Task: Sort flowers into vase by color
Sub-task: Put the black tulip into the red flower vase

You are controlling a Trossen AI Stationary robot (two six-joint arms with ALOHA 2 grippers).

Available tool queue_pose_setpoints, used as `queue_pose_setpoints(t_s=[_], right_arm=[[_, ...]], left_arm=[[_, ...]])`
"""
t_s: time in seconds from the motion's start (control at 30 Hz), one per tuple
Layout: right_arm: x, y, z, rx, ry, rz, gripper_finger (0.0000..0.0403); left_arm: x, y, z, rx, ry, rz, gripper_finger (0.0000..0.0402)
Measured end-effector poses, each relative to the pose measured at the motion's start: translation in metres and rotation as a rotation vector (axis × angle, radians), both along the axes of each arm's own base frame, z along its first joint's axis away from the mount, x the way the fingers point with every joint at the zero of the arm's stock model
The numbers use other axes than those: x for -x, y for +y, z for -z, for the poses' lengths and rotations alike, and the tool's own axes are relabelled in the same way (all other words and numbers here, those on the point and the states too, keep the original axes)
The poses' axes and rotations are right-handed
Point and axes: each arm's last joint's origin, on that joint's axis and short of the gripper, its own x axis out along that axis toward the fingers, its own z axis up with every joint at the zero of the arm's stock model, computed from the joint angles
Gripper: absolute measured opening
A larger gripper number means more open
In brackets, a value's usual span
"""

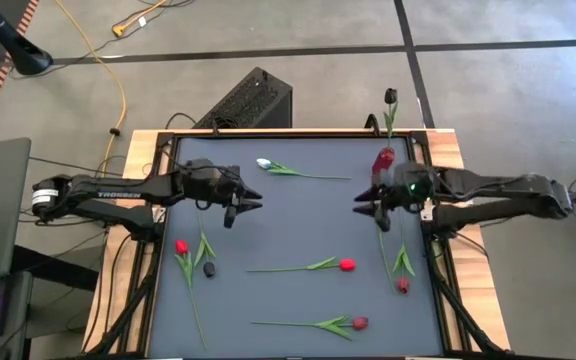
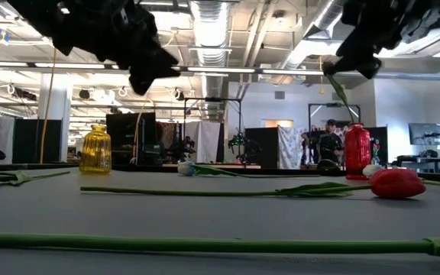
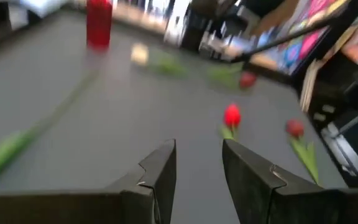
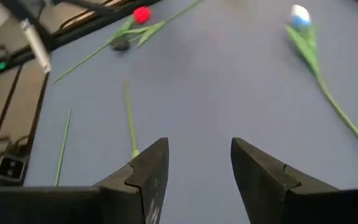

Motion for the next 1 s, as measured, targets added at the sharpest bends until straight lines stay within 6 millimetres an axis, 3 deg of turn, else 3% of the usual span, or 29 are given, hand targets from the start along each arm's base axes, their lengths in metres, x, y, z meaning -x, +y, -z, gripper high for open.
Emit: queue_pose_setpoints(t_s=[0.17, 0.33, 0.5, 0.7, 1.0], right_arm=[[-0.021, 0.021, 0.008, 0.091, -0.003, -0.107, 0.0200], [-0.040, 0.036, 0.018, 0.142, -0.001, -0.198, 0.0200], [-0.056, 0.045, 0.031, 0.146, 0.016, -0.230, 0.0200], [-0.070, 0.050, 0.045, 0.198, 0.041, -0.277, 0.0200], [-0.085, 0.051, 0.048, 0.357, -0.049, -0.366, 0.0200]], left_arm=[[0.005, -0.008, -0.018, -0.024, 0.328, -0.119, 0.0118], [0.019, -0.012, -0.052, -0.082, 0.621, -0.285, 0.0118], [0.036, -0.011, -0.065, 0.137, 0.726, -0.587, 0.0118], [0.050, -0.015, -0.048, 0.305, 0.862, -0.785, 0.0118], [0.051, -0.019, 0.010, 0.570, 0.945, -0.918, 0.0118]])
